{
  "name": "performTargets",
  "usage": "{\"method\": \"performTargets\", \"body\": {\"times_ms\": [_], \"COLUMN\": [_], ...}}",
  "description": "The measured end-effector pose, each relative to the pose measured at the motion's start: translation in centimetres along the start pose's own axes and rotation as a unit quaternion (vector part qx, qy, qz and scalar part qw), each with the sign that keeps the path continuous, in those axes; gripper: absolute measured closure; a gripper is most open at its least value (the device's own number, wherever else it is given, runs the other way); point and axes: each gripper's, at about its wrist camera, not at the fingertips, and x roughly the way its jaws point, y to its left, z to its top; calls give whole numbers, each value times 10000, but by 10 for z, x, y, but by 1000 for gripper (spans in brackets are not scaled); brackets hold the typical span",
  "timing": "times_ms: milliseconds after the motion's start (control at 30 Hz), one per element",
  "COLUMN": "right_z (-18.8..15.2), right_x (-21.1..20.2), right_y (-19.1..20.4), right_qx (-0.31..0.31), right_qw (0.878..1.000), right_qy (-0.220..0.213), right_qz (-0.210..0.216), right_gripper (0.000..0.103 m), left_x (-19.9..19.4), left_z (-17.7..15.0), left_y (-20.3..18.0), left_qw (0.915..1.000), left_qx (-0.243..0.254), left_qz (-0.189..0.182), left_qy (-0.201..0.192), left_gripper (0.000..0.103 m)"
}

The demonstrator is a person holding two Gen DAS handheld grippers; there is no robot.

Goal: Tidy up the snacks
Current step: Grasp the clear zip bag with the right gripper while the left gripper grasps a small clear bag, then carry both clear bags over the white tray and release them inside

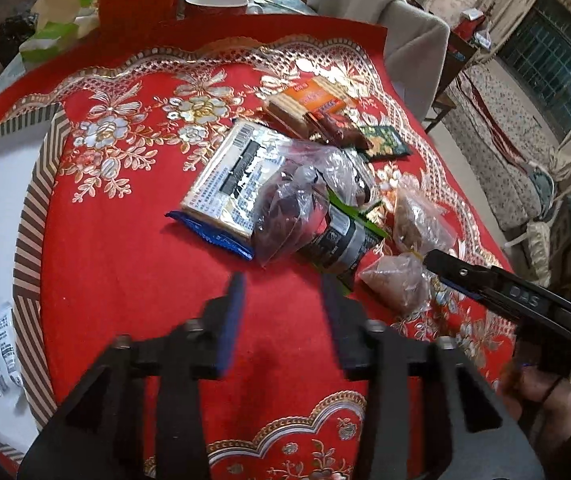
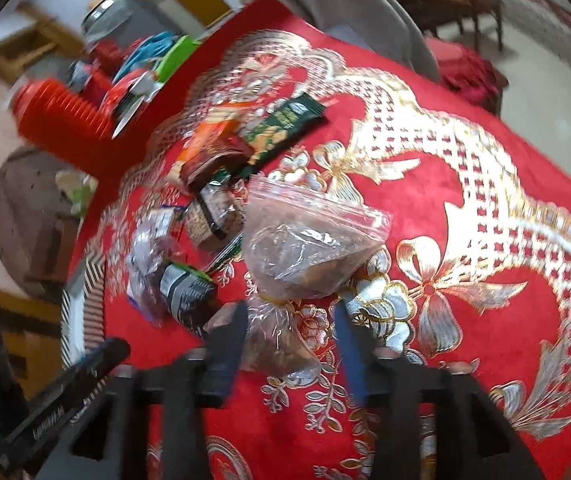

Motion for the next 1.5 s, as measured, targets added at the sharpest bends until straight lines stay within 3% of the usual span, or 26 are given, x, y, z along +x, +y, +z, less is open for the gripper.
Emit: {"method": "performTargets", "body": {"times_ms": [100,200,333,467,567,733,800,1000,1300,1500], "right_z": [9,14,15,12,15,10,6,-3,-11,-17], "right_x": [11,26,44,46,39,19,8,-5,-12,-11], "right_y": [9,26,55,58,48,20,7,-6,1,12], "right_qx": [-178,-633,-1556,-1965,-1893,-1383,-1067,-668,-764,-892], "right_qw": [9993,9959,9786,9690,9730,9859,9918,9974,9970,9959], "right_qy": [-24,-17,-45,-89,-57,-35,-35,0,42,96], "right_qz": [-343,-644,-1348,-1496,-1320,-944,-700,-277,68,144], "right_gripper": [56,55,48,52,63,67,67,67,67,67], "left_x": [-2,1,13,40,56,65,65,53,10,-6], "left_z": [2,8,31,53,56,53,53,42,16,2], "left_y": [1,-2,-7,-10,-14,-25,-26,-22,-5,2], "left_qw": [10000,9998,9992,9993,9986,9975,9978,9997,9992,9989], "left_qx": [-39,71,225,254,304,545,526,179,-341,-391], "left_qz": [44,155,311,261,338,436,386,130,-60,59], "left_qy": [-55,-62,-136,129,268,94,75,67,-187,-237], "left_gripper": [44,44,44,44,44,44,65,79,82,82]}}
